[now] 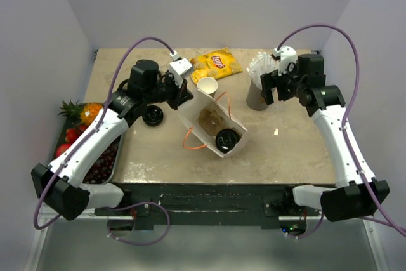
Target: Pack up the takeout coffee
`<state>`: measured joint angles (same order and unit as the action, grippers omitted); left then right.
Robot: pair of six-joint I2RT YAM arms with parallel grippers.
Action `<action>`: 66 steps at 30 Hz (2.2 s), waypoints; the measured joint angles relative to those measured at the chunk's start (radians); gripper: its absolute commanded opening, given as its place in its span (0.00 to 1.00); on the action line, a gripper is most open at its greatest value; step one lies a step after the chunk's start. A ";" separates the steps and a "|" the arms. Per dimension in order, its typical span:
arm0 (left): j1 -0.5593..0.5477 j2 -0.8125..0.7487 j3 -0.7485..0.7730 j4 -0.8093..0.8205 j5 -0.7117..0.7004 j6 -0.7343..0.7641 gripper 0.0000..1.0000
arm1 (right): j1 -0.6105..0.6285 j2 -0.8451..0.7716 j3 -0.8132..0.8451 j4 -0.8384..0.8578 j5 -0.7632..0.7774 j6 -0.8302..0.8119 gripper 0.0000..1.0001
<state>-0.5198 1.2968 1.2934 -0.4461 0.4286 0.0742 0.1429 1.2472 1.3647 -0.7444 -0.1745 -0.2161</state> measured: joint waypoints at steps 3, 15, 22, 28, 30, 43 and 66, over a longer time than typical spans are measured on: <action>0.000 -0.042 -0.036 0.000 -0.018 0.023 0.00 | 0.000 0.000 -0.013 0.005 -0.004 0.002 0.96; 0.025 -0.071 -0.084 -0.004 -0.032 0.037 0.00 | 0.000 -0.018 -0.050 0.008 -0.011 0.006 0.96; 0.043 -0.105 -0.087 -0.004 -0.020 0.014 0.00 | 0.000 -0.021 -0.050 0.009 -0.033 0.007 0.96; 0.061 -0.112 -0.094 -0.005 -0.011 -0.002 0.00 | 0.000 -0.017 -0.050 0.011 -0.043 0.007 0.96; 0.064 -0.112 -0.095 -0.005 -0.009 -0.007 0.00 | 0.000 -0.017 -0.050 0.011 -0.048 0.007 0.96; 0.069 -0.072 -0.072 -0.004 0.053 -0.069 0.00 | 0.000 -0.007 -0.048 0.011 -0.053 0.007 0.96; 0.069 0.117 0.079 0.101 0.146 -0.273 0.69 | 0.000 0.095 0.055 0.003 -0.053 0.006 0.97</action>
<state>-0.4507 1.4136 1.3720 -0.3450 0.5747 -0.1989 0.1429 1.3418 1.4197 -0.7410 -0.2276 -0.2104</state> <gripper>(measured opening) 0.656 0.968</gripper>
